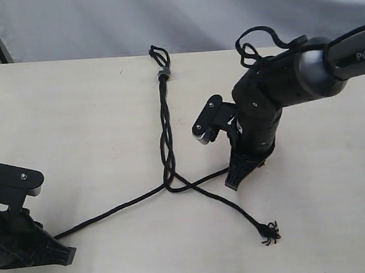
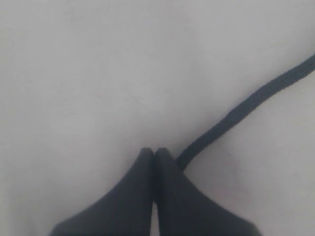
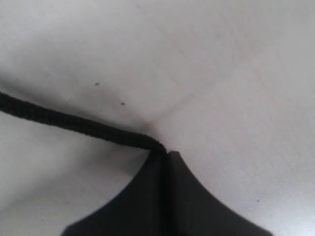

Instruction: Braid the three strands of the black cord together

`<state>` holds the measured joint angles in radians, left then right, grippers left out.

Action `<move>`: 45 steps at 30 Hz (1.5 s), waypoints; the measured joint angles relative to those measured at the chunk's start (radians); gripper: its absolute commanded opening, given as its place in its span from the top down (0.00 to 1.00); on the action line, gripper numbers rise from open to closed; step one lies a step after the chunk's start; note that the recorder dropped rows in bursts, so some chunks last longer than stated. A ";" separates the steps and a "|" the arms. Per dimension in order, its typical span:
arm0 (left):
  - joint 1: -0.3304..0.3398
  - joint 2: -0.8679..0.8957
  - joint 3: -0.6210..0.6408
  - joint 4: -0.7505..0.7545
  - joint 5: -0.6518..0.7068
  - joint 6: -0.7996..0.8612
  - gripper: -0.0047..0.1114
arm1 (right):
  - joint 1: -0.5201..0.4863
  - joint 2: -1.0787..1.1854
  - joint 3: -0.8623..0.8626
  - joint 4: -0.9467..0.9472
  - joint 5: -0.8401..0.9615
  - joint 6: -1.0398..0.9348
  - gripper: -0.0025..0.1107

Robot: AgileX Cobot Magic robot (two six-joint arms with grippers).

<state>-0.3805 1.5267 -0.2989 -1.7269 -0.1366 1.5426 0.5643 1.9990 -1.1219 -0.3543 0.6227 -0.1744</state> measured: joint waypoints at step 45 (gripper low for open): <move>0.000 0.000 0.000 0.000 0.002 0.001 0.94 | -0.283 0.023 -0.074 0.759 0.102 -0.734 0.98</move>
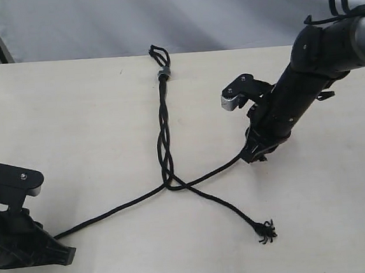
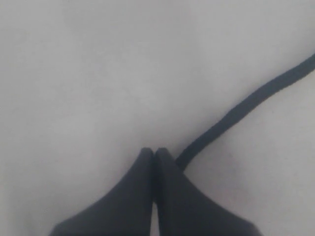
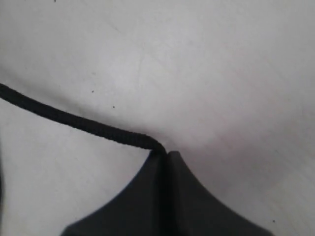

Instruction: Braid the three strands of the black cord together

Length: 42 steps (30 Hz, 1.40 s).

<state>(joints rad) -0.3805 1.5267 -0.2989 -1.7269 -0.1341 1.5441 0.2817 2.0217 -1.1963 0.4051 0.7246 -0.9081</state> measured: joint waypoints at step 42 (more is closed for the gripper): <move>0.000 -0.310 -0.136 0.072 0.482 -0.057 0.40 | -0.019 -0.189 -0.013 -0.029 -0.054 0.105 0.39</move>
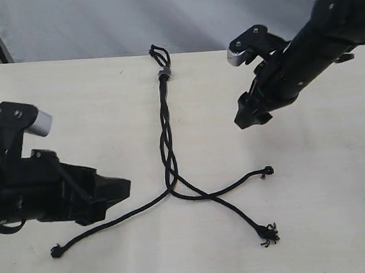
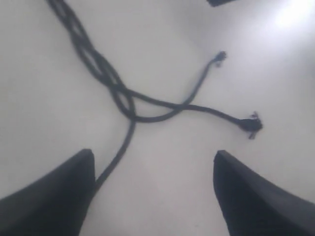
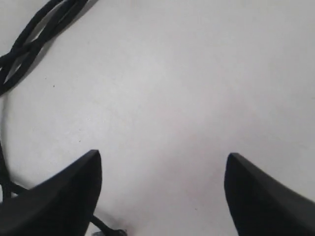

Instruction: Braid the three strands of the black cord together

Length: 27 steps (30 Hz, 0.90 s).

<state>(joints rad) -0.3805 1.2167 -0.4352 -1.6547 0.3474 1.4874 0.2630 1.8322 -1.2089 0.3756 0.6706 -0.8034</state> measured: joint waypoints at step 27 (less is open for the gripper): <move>-0.454 0.799 -0.860 0.939 0.176 -0.468 0.40 | -0.209 -0.056 0.000 0.058 0.012 -0.037 0.39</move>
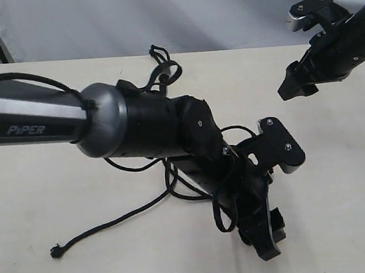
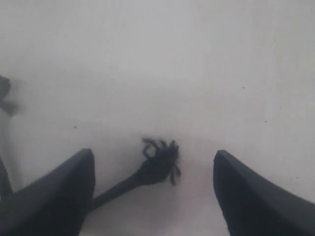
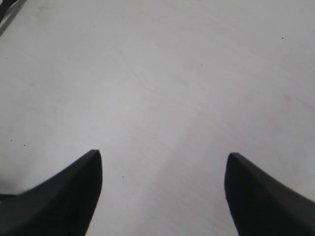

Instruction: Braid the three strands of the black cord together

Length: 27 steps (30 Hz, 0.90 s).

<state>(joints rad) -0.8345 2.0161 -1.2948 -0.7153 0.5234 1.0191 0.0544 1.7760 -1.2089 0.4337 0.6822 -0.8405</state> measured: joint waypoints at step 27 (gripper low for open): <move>-0.002 0.072 0.006 0.074 0.269 0.034 0.94 | 0.000 0.000 0.000 0.011 0.006 -0.003 0.39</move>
<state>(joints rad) -0.8368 2.0884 -1.2885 -0.6417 0.7926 1.0536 0.0544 1.7760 -1.2089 0.4450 0.6880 -0.8438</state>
